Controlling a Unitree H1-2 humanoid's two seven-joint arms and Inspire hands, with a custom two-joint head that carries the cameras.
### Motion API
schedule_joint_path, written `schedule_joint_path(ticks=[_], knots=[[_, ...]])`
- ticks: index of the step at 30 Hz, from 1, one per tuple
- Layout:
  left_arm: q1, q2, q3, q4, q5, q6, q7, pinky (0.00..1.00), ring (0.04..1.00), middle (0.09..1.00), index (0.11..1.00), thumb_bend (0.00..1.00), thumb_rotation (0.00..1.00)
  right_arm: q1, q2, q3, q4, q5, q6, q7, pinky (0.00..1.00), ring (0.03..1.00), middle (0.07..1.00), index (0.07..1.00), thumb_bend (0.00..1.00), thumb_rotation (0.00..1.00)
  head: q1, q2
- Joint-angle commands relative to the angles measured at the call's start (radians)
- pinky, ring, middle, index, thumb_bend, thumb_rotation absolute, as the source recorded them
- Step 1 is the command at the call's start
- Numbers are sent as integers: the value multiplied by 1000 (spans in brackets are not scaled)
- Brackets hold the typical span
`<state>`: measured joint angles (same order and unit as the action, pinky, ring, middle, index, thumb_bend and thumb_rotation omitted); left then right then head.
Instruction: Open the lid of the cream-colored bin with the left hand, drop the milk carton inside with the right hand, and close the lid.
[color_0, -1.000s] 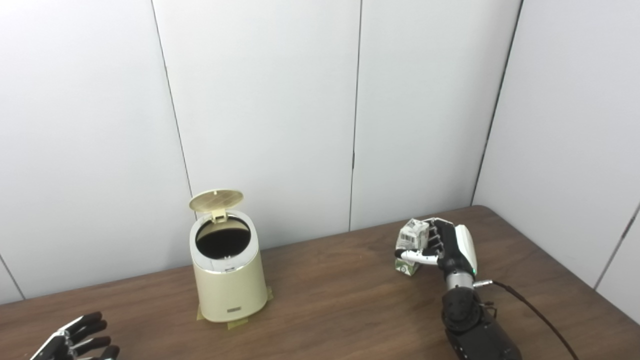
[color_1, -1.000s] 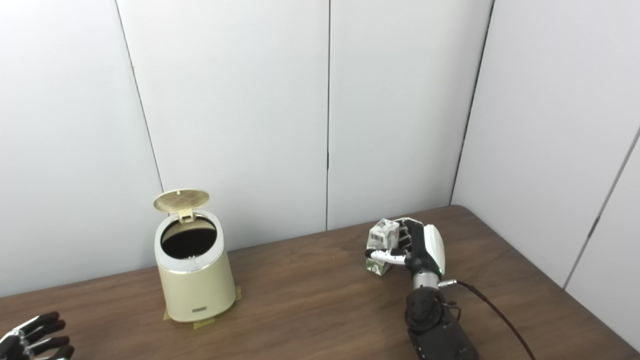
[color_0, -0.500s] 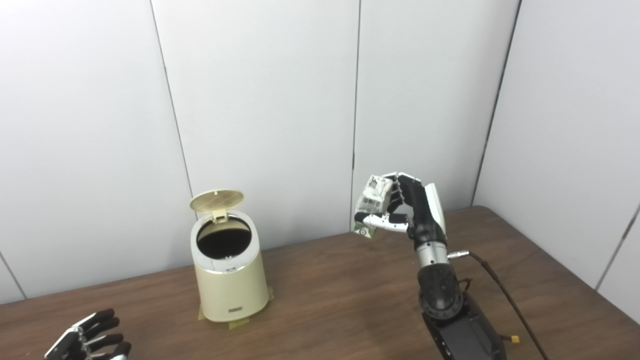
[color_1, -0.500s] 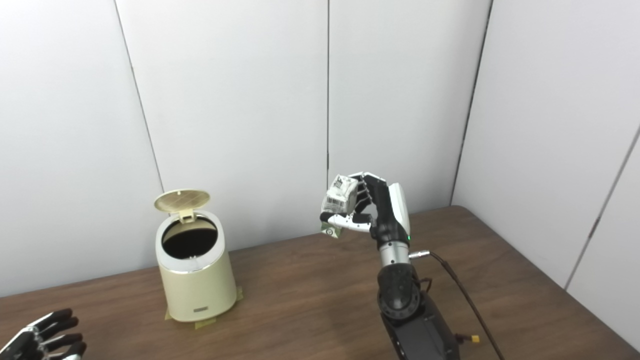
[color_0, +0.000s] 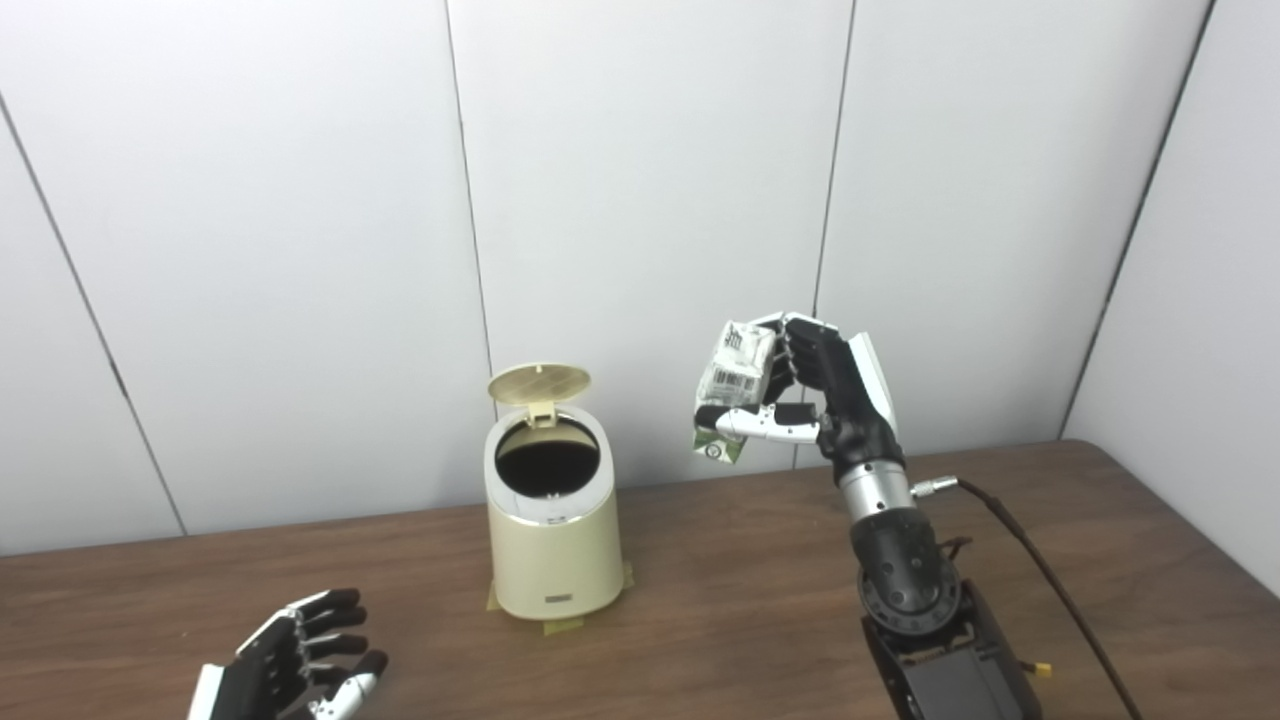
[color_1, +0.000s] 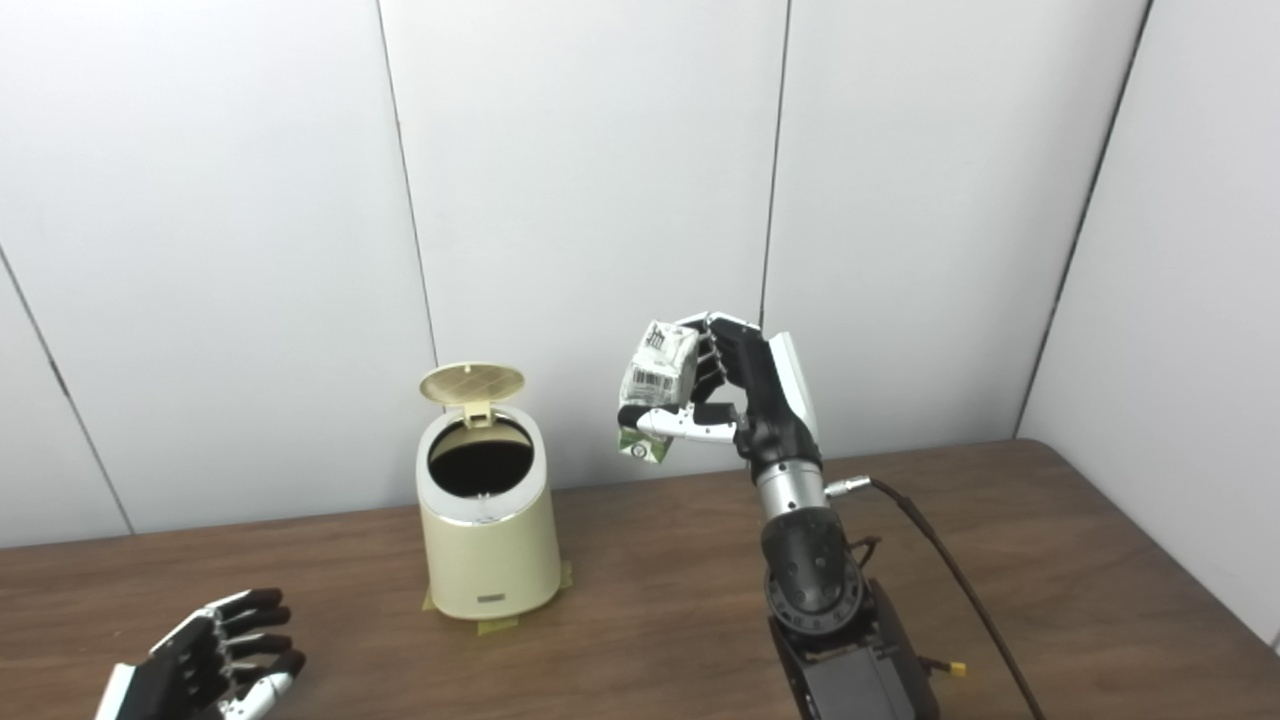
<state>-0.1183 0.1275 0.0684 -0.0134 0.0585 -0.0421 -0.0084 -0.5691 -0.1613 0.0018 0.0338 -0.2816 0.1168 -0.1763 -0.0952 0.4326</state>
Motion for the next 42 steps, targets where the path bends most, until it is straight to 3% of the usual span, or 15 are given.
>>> schedule_joint_path(ticks=[1, 17, 32, 42], knots=[[-33, -11, -8, -5, 10, -56, 15, 501, 616, 680, 698, 559, 14, -75, 18, 2, -52, 9, 3, 7, 313, 363, 445, 521, 524, 0, 13, 1], [-43, -81, -41, 0, 63, -70, 64, 493, 612, 695, 726, 558, 54, -132, 131, 57, 11, 11, -13, 44, 302, 351, 441, 529, 522, 0, 120, 12], [-33, -136, -45, -48, 61, -8, 74, 524, 635, 709, 741, 562, 17, -243, 171, 111, 249, -41, -107, 7, 283, 339, 443, 523, 524, 0, 161, 26], [-28, -145, -52, -59, 53, -2, 76, 517, 634, 714, 744, 560, 6, -295, 173, 109, 402, -36, -190, -17, 296, 346, 440, 523, 523, 0, 174, 37]])
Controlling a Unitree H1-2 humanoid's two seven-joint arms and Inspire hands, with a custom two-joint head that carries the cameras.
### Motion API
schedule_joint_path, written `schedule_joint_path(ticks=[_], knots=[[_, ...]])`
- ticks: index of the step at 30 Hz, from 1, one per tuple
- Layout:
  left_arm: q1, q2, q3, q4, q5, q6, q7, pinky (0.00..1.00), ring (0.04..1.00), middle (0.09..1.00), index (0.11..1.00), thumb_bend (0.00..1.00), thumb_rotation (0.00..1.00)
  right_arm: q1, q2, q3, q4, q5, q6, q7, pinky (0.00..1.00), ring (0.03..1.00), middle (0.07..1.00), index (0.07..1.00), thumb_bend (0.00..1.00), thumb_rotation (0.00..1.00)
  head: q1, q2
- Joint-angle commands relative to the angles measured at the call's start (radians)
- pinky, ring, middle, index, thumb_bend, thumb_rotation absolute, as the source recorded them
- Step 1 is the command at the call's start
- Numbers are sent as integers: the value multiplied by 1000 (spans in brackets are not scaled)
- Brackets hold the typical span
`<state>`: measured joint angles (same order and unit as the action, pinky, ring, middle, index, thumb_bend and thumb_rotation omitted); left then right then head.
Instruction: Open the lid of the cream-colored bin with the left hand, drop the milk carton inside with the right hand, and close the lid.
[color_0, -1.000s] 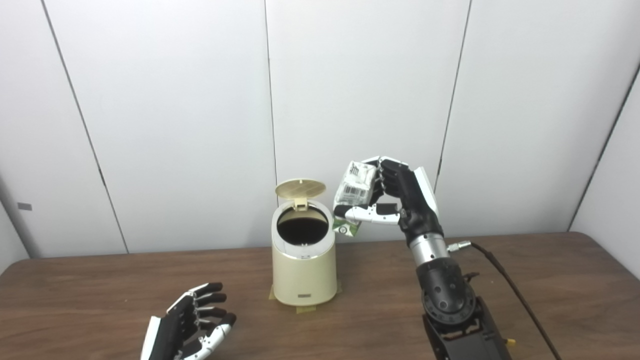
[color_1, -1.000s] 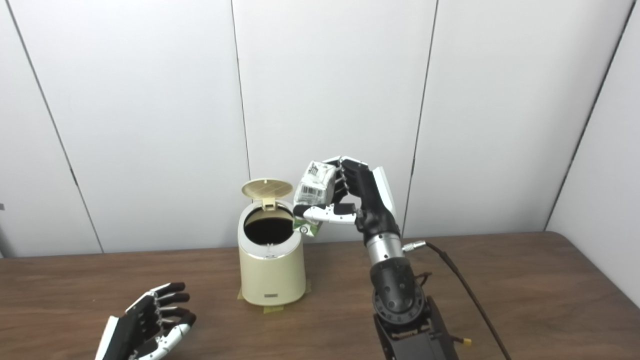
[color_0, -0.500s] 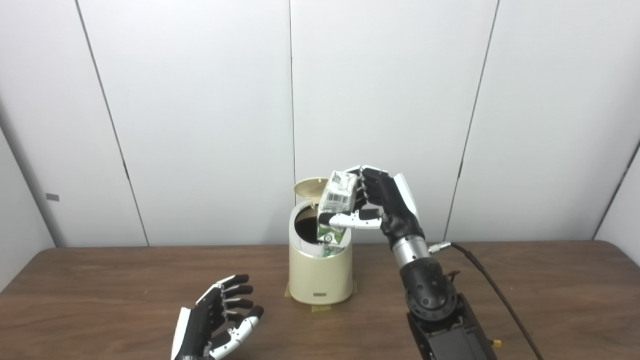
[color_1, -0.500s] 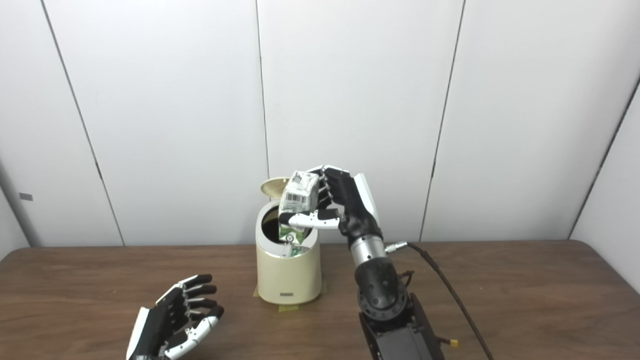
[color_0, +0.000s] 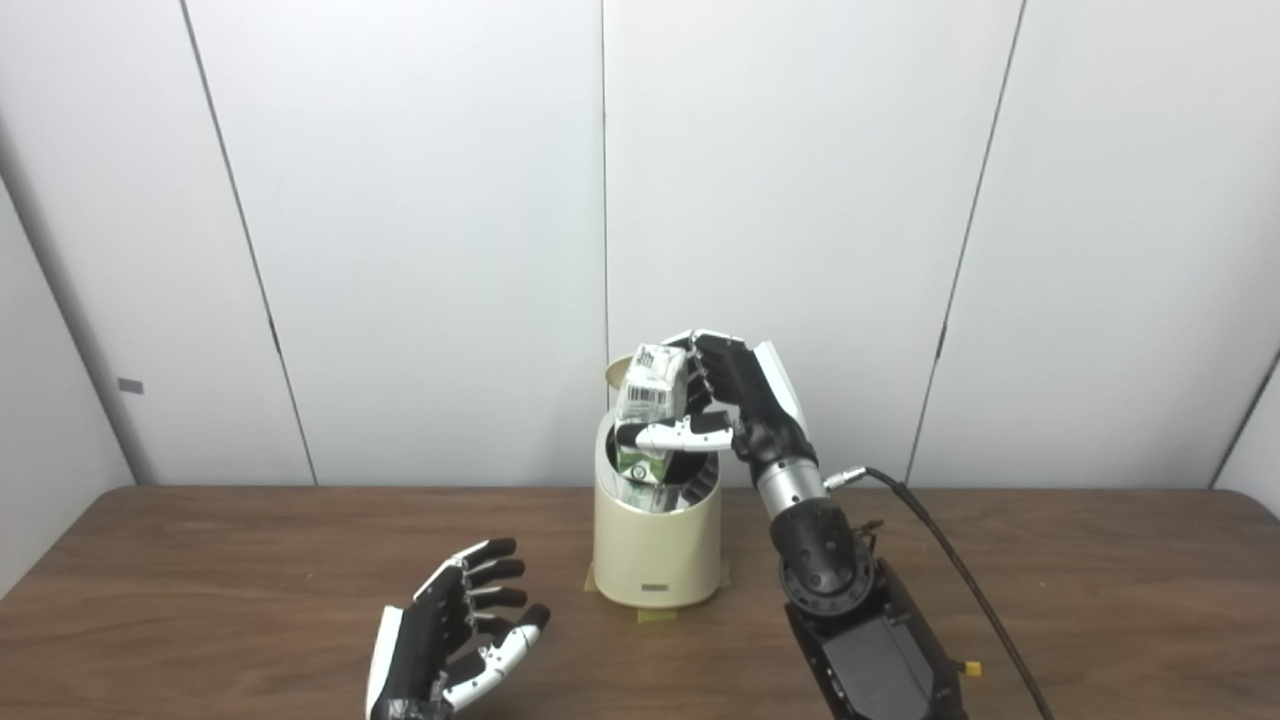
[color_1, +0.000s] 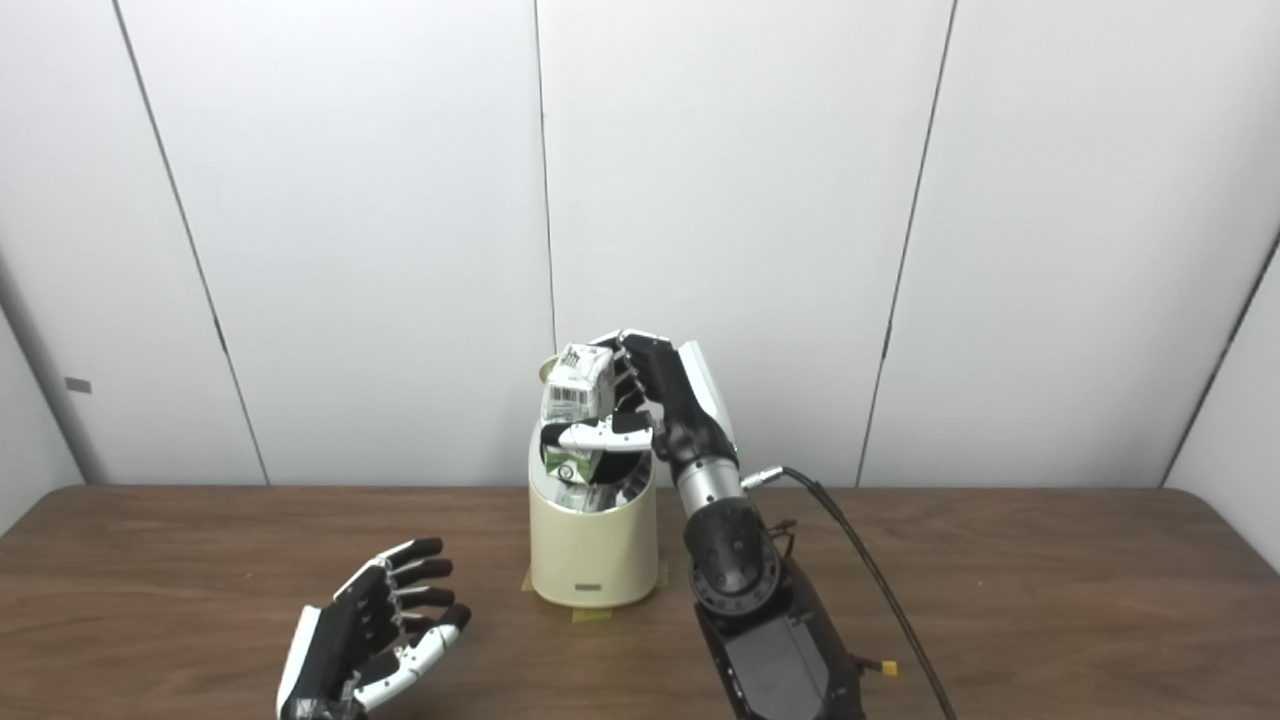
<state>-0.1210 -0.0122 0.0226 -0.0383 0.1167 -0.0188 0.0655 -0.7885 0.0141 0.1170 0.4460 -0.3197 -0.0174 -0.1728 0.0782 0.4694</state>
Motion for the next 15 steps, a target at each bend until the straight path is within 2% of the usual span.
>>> schedule_joint_path(ticks=[1, 5, 10, 15], knots=[[-24, -5, -7, -36, -4, -23, 2, 518, 633, 713, 743, 560, 6, -79, -4, -6, 2, 1, -65, -23, 296, 345, 440, 523, 523, 0, 1, 2], [-22, -5, -9, -45, -10, -15, -1, 528, 641, 716, 745, 559, 10, -96, -12, -2, 56, 2, -123, -32, 294, 342, 439, 524, 522, 0, 1, 6], [-19, -4, -12, -49, -12, -14, -2, 527, 639, 716, 742, 560, 13, -118, -30, 17, 133, -29, -228, -60, 297, 345, 442, 523, 523, 0, 0, 8], [-18, -5, -15, -56, -2, -3, 2, 518, 633, 711, 739, 557, 9, -137, -39, 28, 184, -52, -275, -85, 297, 349, 442, 522, 522, 0, 4, 11]])
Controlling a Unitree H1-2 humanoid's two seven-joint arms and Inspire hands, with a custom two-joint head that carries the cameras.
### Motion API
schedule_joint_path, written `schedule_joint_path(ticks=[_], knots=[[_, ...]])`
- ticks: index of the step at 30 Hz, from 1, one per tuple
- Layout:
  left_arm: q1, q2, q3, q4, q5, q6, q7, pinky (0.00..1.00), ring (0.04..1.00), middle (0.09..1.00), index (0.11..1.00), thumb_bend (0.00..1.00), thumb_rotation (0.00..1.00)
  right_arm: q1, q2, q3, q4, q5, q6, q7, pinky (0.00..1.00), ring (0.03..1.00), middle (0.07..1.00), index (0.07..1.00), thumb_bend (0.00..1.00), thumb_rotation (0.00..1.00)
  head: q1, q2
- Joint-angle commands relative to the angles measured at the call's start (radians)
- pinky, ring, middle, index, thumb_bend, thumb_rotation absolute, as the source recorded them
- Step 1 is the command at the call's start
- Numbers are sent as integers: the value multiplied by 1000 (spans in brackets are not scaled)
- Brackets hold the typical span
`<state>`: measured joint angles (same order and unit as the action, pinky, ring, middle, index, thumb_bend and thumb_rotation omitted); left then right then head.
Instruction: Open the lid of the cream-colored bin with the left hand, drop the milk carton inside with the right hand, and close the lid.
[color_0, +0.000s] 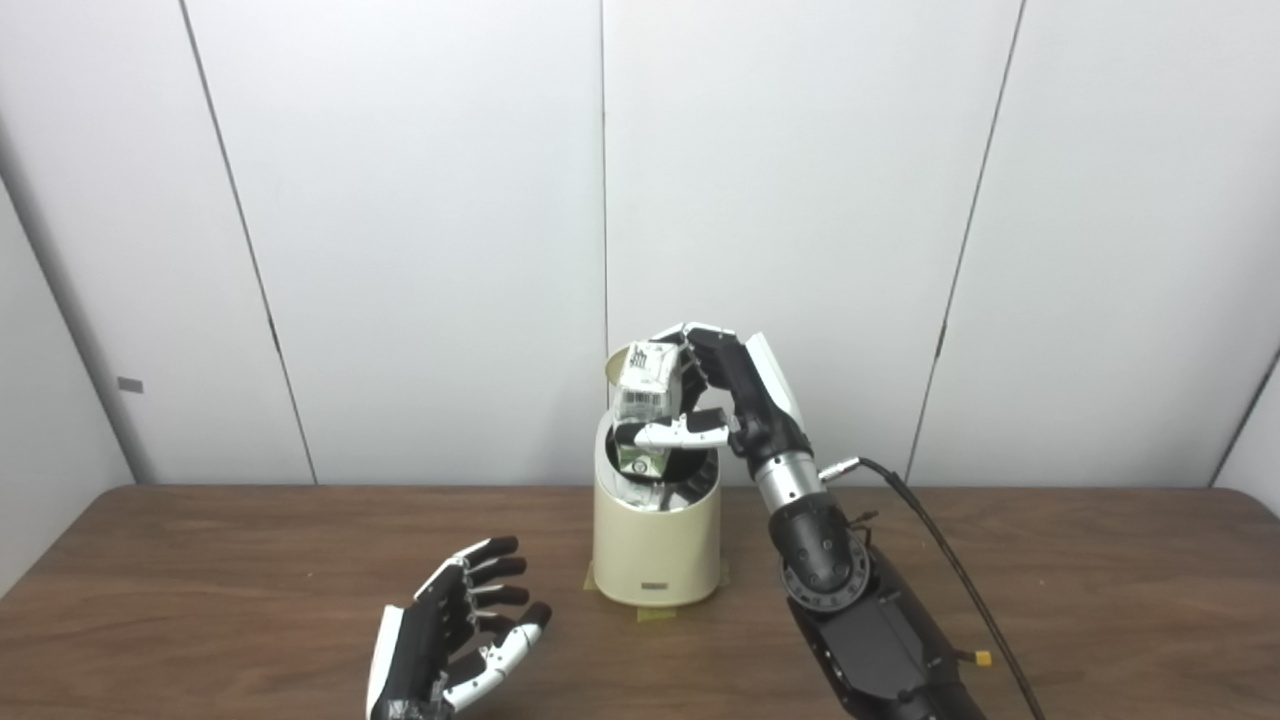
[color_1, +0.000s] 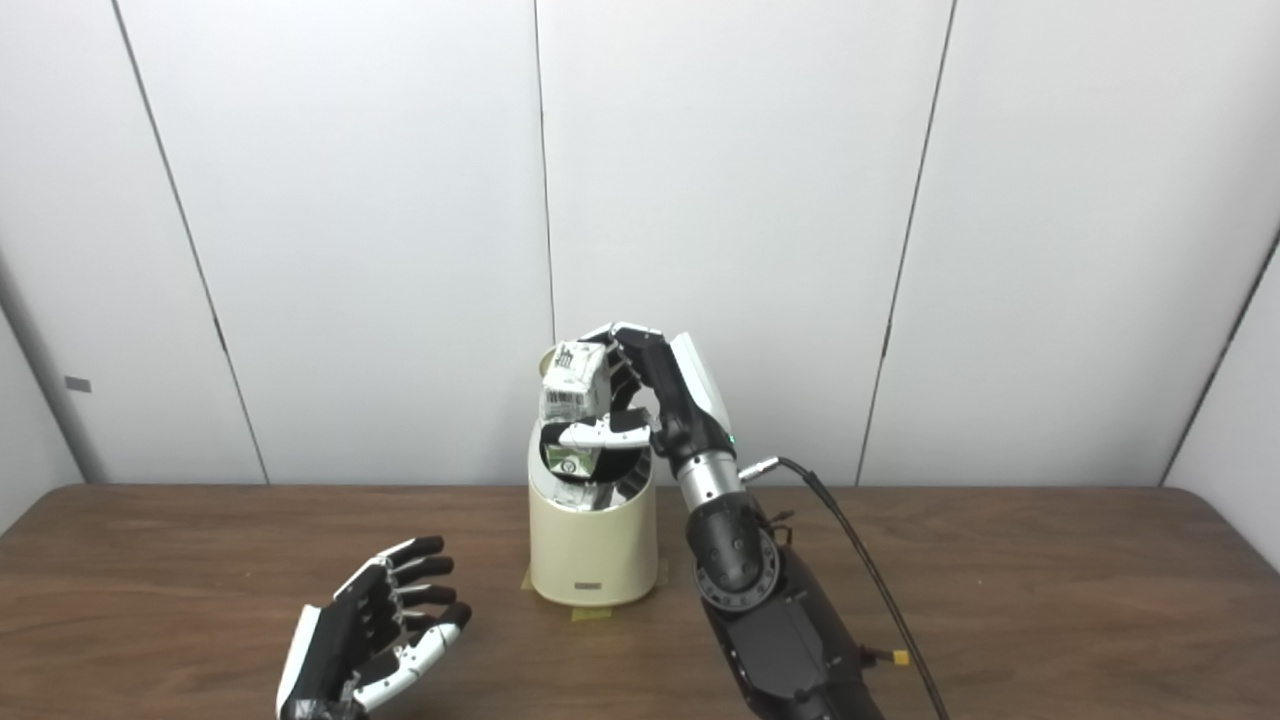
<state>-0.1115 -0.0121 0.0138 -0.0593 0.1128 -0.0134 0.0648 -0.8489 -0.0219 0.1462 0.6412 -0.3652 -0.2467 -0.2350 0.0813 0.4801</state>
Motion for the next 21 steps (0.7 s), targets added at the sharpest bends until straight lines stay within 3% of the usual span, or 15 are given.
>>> schedule_joint_path(ticks=[1, 21], knots=[[-27, -6, -7, -39, 5, -4, 3, 518, 632, 710, 738, 558, 10, -79, -4, -1, -6, -7, -49, -25, 296, 349, 442, 522, 522, 0, 4, 2], [-8, -6, -36, -73, 37, -1, 12, 548, 637, 707, 743, 580, 57, -111, -14, 35, 140, -87, -140, -120, 294, 352, 442, 525, 521, 0, 29, 19]])
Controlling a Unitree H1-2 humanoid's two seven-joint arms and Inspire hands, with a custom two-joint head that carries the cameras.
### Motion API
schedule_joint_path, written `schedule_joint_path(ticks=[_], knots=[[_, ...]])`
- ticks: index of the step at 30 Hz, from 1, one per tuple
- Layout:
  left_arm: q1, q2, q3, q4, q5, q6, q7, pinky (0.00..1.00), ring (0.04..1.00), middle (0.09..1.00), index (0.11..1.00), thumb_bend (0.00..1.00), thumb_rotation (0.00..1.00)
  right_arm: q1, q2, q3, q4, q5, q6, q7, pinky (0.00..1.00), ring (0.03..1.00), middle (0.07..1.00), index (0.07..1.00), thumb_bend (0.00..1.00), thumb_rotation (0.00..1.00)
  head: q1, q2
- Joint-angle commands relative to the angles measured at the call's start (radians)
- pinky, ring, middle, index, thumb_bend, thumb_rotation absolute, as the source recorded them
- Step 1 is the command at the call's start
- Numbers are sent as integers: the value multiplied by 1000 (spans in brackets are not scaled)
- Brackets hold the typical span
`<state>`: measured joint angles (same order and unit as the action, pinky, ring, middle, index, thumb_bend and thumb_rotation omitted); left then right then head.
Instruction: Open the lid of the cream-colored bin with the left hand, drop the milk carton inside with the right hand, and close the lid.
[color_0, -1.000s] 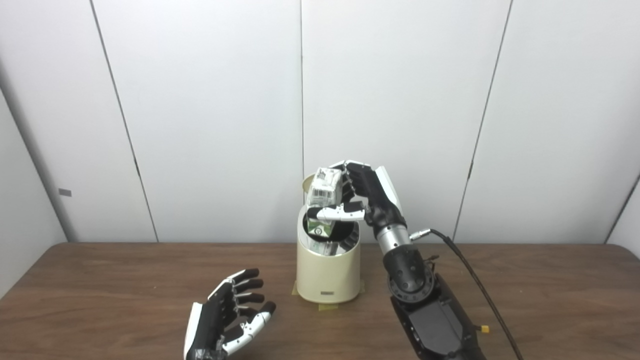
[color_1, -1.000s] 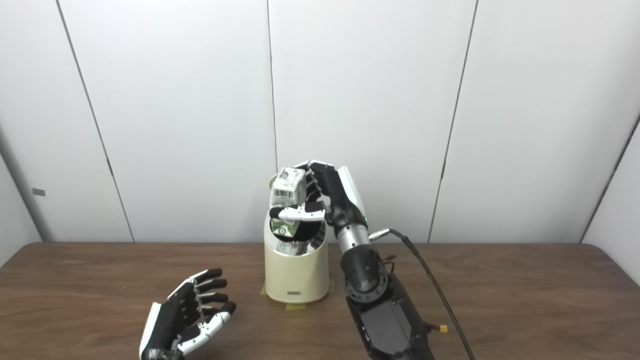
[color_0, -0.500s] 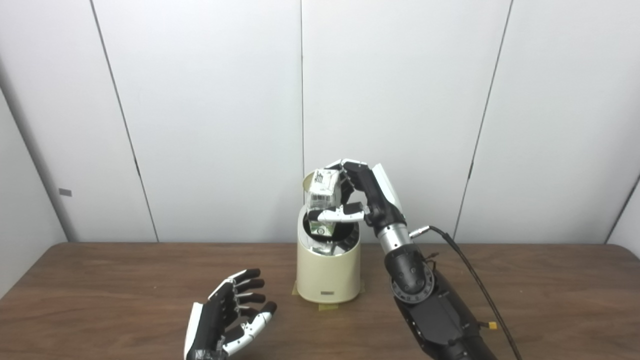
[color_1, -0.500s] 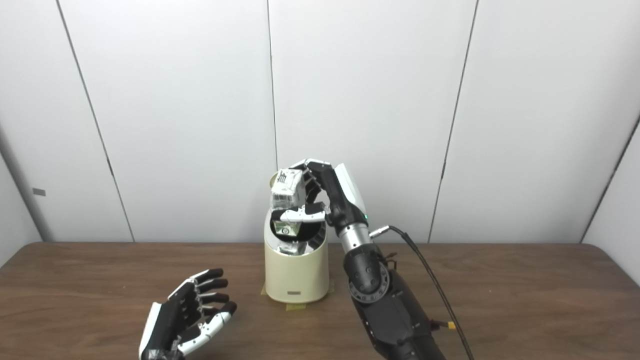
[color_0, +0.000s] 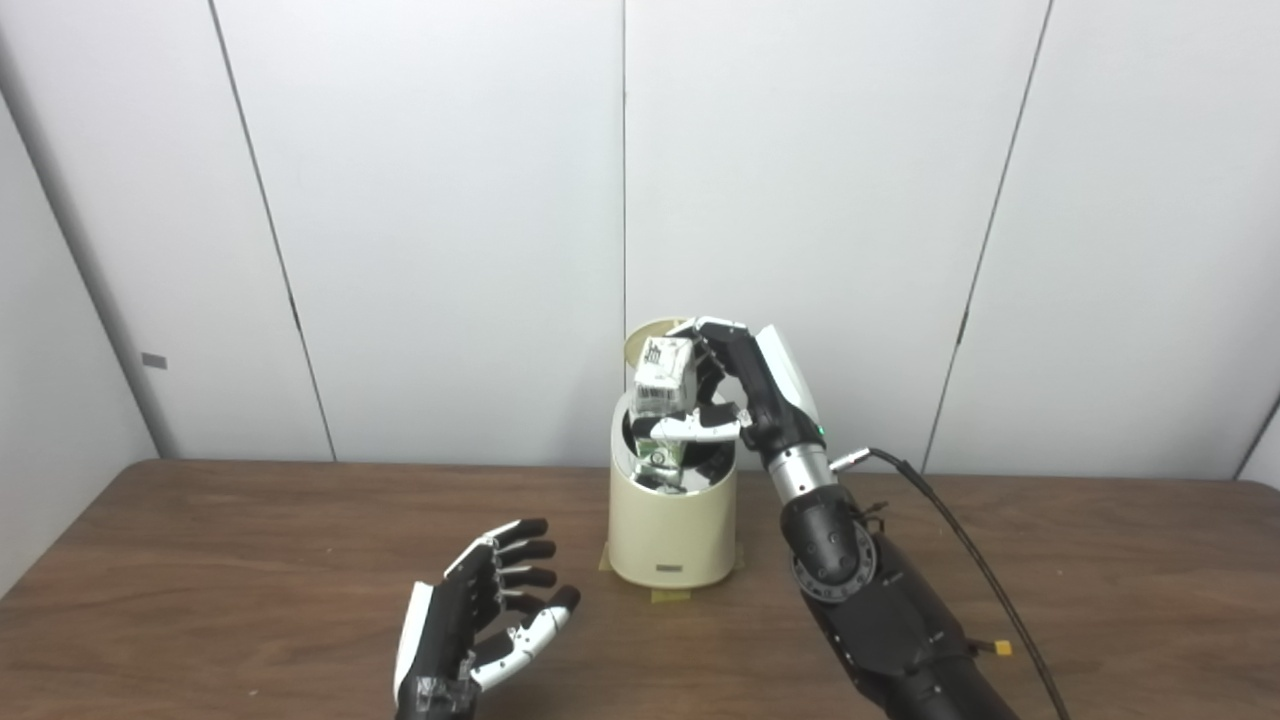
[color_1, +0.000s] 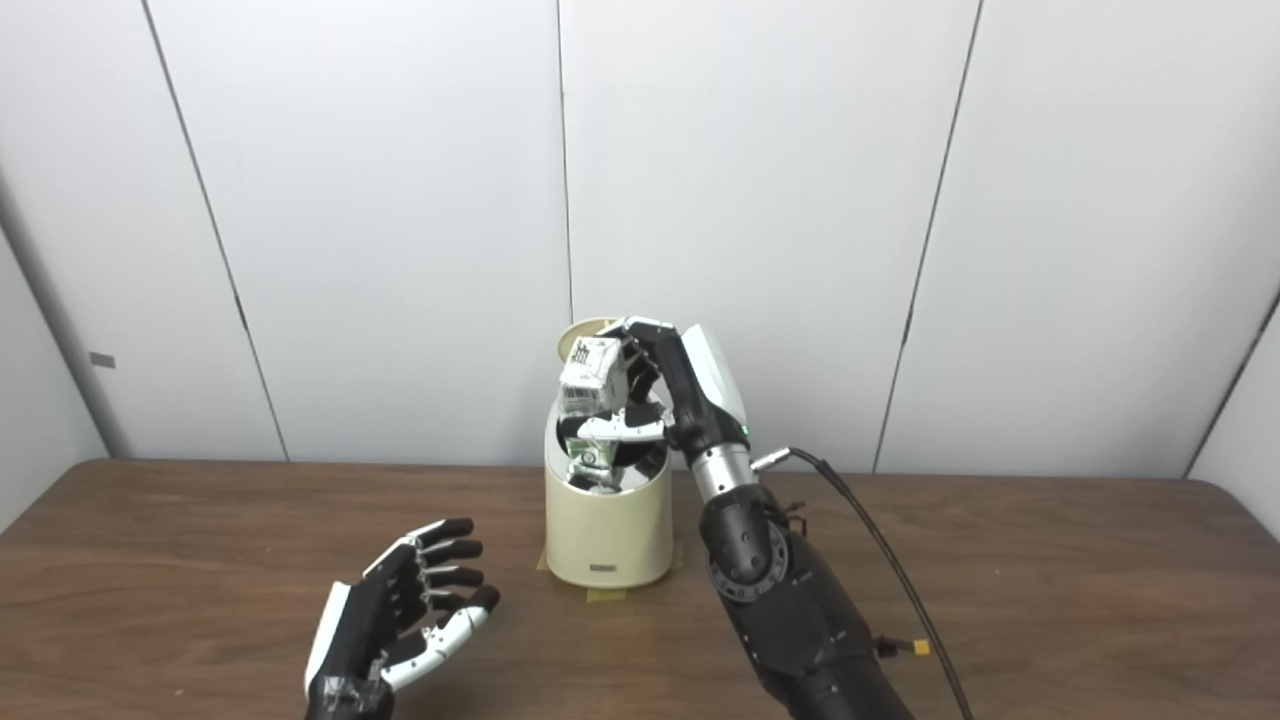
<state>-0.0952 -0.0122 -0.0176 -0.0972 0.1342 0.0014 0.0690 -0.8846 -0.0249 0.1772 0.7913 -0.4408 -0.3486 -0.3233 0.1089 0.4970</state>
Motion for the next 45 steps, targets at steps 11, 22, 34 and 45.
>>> schedule_joint_path(ticks=[11, 22, 34, 45], knots=[[-18, -3, -13, -38, 32, -27, 9, 544, 634, 702, 733, 584, 80, -88, -23, 45, 59, -55, -85, -71, 289, 345, 434, 527, 520, 0, 4, 8], [-14, -1, -17, -42, 29, -27, 2, 532, 629, 703, 732, 581, 64, -103, -38, 89, 99, -101, -113, -137, 308, 362, 441, 519, 522, 0, 4, 14], [-14, 7, -20, -42, 29, -23, -3, 538, 629, 699, 730, 582, 70, -88, -79, 139, 60, -134, -50, -34, 419, 514, 482, 508, 526, 3, -3, 20], [-14, 9, -22, -37, 20, -22, -8, 550, 635, 698, 727, 587, 67, -54, -99, 132, -10, -117, -1, 47, 494, 623, 714, 723, 892, 171, -7, 20]])
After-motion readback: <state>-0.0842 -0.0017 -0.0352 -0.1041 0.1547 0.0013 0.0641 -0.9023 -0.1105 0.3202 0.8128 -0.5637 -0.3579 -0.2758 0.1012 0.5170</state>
